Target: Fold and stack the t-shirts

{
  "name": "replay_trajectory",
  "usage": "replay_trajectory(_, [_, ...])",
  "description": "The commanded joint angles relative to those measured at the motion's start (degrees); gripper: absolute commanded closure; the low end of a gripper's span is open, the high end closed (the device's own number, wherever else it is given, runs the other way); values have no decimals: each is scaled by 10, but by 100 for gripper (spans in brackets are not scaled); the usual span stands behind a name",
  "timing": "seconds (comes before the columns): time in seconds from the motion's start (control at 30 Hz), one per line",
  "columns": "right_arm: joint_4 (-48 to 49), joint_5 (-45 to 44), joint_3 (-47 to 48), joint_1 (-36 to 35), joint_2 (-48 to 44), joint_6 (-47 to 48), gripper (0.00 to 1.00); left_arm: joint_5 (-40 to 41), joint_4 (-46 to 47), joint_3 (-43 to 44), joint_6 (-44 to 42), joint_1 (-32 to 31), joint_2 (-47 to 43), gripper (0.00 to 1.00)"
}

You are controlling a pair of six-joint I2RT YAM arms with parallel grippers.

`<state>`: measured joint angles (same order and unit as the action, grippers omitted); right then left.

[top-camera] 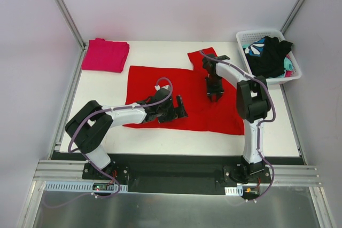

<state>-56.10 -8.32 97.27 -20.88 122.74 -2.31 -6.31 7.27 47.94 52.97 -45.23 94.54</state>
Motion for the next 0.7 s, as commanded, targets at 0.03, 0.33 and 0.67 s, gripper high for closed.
replay_trajectory(0.03, [-2,-7,-2,2,6,2,72,9,-51,-20,-3,-10,-2,1])
replay_trajectory(0.33, [28,20,-37,3,-26,-7,41,12,-51,-23,-3,-12,-9,1])
replay_trajectory(0.67, [23,14,-48,3,-55,-7,58,14,-51,-22,-2,-13,-13,1])
